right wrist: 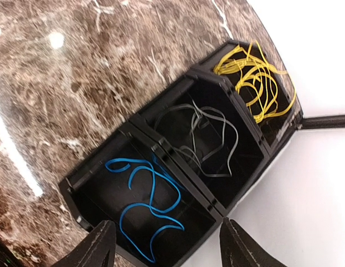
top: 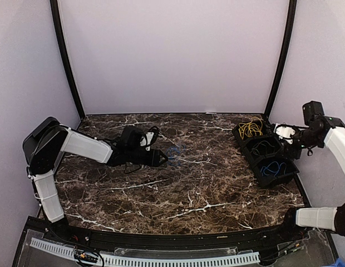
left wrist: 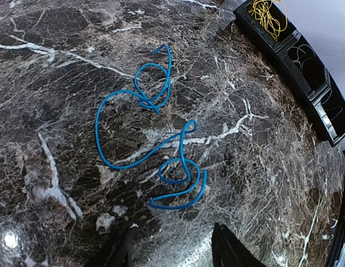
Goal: Untangle the cables
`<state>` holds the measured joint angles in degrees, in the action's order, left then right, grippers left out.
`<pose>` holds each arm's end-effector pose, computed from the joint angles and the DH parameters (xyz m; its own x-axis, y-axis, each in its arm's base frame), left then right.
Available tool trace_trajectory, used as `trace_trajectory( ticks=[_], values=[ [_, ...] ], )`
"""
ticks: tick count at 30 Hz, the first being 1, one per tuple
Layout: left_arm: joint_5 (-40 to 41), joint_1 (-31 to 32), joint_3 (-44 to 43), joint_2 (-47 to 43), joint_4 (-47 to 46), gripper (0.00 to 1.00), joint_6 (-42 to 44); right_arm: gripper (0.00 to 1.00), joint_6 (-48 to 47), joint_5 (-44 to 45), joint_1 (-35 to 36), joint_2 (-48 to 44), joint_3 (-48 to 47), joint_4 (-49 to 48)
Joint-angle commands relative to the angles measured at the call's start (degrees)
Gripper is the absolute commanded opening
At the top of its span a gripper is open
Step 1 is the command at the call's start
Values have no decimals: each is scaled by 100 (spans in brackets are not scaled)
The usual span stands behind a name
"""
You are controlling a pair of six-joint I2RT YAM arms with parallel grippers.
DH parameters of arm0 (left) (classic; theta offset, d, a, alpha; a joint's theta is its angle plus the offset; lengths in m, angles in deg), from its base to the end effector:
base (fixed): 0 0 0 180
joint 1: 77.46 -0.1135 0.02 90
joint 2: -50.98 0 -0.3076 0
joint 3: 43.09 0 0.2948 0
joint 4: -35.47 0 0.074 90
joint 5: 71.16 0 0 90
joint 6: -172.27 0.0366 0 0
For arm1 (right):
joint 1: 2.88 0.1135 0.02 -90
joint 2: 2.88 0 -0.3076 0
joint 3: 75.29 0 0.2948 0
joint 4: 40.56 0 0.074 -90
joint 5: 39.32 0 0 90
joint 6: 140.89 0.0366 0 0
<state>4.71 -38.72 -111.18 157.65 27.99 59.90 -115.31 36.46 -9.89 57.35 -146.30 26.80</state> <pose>0.3317 -0.2776 0.1678 -0.6656 0.0608 -0.7438 0.5586 0.7015 -0.4425 0.2166 -0.0176 0.3443 -0.3433 -0.8387 -0.4227 -0.7541 0.5144 -0.4083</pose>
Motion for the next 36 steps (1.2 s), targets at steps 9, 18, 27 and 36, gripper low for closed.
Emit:
trace_trajectory(
  ticks=[9, 18, 27, 36],
  values=[
    [-219, -16, -601, 633, 262, 47, 749, 66, 547, -526, 385, -55, 202, -210],
    [-281, -15, -540, 832, -260, 33, 886, 64, 1023, -662, 933, 248, 193, -495],
    [-433, -16, -360, 871, -946, 11, 1074, 62, 1488, -649, 1575, 749, 224, -968],
    [-978, -4, -78, 523, -974, 0, 1140, 60, 2113, -999, 2333, 1746, -217, -1817]
  ],
)
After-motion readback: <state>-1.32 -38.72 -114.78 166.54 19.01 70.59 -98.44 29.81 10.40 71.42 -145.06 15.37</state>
